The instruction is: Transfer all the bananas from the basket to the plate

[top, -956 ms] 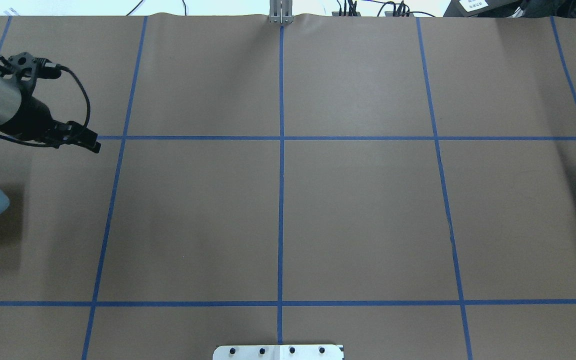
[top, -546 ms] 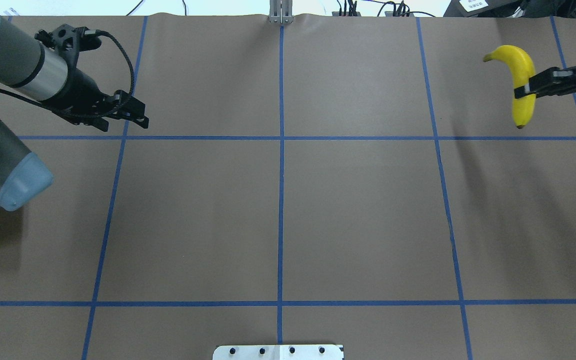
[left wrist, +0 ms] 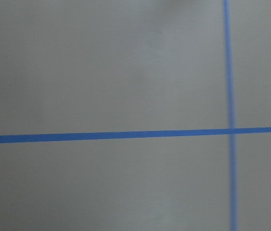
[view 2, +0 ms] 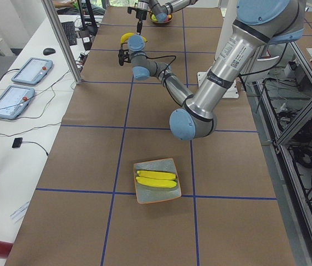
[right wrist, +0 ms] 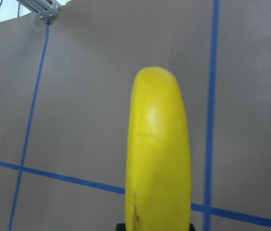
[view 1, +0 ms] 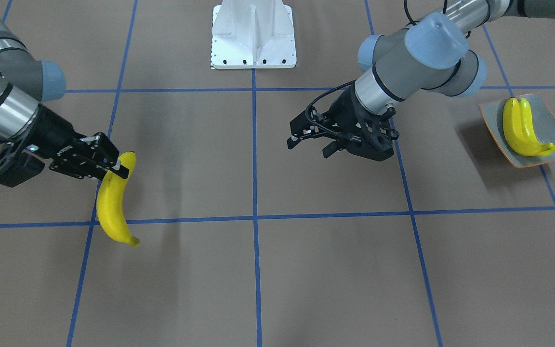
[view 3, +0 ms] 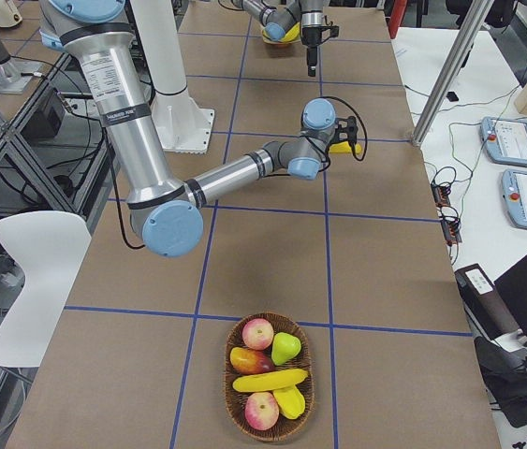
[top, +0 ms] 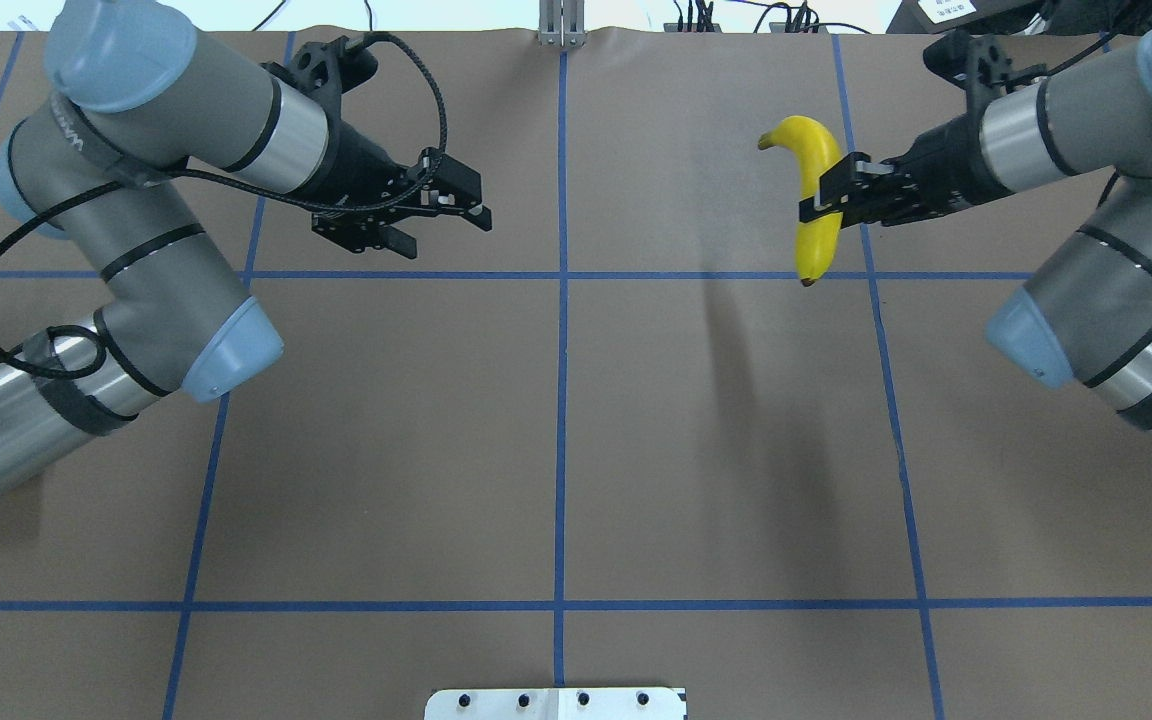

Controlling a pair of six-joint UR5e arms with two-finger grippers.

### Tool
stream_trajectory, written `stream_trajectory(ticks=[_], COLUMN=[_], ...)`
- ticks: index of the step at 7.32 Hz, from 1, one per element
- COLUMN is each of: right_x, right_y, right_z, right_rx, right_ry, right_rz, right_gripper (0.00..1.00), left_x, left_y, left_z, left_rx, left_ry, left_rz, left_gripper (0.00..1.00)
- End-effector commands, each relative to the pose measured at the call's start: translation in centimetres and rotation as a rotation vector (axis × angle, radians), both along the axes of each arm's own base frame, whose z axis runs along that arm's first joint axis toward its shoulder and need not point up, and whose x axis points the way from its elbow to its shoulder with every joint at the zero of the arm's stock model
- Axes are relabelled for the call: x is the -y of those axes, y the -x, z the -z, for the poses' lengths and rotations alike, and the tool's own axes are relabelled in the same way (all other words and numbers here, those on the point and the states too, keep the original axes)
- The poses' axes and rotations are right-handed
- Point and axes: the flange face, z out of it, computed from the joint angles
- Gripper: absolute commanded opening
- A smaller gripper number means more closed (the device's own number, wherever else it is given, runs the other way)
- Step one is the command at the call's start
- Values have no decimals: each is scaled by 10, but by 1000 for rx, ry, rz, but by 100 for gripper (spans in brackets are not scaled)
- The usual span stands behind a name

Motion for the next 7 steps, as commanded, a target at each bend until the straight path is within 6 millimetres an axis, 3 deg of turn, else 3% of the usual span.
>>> stream_trajectory(ticks=[1, 2, 5, 7], right_x=[-26, -39, -75, -84], right_y=[41, 49, 71, 70], right_z=[44, 56, 89, 97], right_rx=[63, 80, 130, 146], right_ry=[39, 22, -8, -26], right_rz=[10, 32, 82, 94], right_gripper=[0, 0, 0, 0], left_x=[-1, -2, 6, 8], left_y=[-33, -47, -61, -64], left_z=[77, 92, 112, 111], left_rx=[-80, -83, -100, -116], left_ry=[11, 2, 0, 10], left_rz=[-17, -4, 6, 11], left_gripper=[99, 99, 99, 99])
